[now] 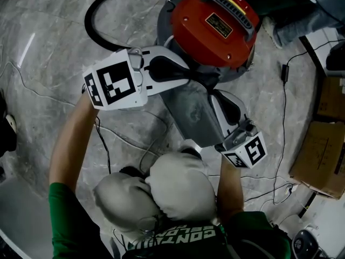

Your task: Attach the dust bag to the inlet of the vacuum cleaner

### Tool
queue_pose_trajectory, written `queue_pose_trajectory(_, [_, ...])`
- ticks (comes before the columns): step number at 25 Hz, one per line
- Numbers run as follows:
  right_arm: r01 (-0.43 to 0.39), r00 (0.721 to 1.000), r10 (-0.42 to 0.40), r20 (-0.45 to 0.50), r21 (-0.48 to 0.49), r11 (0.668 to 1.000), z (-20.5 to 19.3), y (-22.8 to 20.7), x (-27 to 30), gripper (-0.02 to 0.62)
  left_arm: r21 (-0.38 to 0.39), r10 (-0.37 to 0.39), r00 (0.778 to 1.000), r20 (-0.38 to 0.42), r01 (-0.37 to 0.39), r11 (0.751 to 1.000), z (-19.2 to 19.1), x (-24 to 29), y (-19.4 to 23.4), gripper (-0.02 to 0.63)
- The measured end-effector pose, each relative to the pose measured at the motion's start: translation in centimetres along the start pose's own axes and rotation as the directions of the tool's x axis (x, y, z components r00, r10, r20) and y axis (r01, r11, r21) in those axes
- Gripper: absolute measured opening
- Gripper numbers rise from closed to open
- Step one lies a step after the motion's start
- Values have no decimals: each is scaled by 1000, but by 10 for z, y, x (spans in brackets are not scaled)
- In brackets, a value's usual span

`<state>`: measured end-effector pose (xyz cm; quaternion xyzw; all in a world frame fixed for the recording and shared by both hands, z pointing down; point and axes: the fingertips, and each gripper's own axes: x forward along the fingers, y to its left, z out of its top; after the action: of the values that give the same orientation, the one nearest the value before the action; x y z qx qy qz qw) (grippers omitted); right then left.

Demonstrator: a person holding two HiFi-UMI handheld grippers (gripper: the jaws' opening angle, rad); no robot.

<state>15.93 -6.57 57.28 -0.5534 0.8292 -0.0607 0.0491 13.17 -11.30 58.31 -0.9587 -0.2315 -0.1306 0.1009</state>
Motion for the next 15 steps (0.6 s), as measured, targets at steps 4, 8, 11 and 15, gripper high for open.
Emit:
queue_pose_trajectory(4, [-19, 1000, 19, 17, 20, 1000, 1, -5, 0, 20, -1, 8, 1000, 9, -8, 1000, 1, -1, -1, 37])
queue_pose_trajectory(8, [-30, 999, 29, 37, 50, 998, 3, -7, 3, 20, -8, 27, 1000, 12, -26, 1000, 1, -3, 0, 38])
queue_pose_trajectory(11, [-34, 998, 31, 46, 61, 998, 3, -8, 3, 20, -12, 35, 999, 12, -35, 999, 1, -1, 2, 40])
queue_pose_trajectory(15, [-24, 998, 21, 51, 66, 998, 2, -10, 0, 20, 8, 36, 999, 4, -36, 999, 2, 4, 4, 41])
